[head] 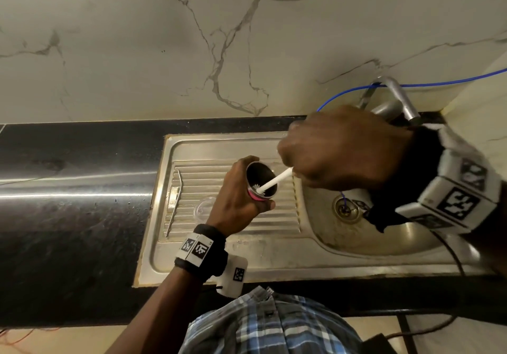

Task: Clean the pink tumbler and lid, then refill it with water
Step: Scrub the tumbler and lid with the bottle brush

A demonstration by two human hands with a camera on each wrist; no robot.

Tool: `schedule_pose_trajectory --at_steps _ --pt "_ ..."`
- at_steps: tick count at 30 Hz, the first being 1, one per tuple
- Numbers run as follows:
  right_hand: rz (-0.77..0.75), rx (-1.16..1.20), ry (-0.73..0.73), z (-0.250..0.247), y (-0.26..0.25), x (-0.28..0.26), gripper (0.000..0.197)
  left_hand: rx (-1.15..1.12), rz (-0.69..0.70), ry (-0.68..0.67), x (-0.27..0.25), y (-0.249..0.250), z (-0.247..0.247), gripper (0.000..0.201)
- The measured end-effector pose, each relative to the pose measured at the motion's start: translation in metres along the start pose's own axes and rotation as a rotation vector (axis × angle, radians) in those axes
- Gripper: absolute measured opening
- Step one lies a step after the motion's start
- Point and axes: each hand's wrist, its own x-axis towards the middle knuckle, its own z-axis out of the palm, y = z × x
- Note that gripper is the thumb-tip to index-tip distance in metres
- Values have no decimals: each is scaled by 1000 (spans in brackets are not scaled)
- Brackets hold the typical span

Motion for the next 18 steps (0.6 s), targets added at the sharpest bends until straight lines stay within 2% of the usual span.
schedule_pose_trajectory --at_steps 5,10,15,18 --pt "7 7 -2 -2 1 -5 39 -2 -1 8 -3 -6 -7 88" --pt "-33 31 -20 17 -14 11 17 -43 15 -29 2 15 2 97" --pt "0 55 -33 8 1 2 39 26 -3 -1 3 2 -9 92" --pt "10 40 31 1 9 -4 40 85 -33 25 1 -12 -19 93"
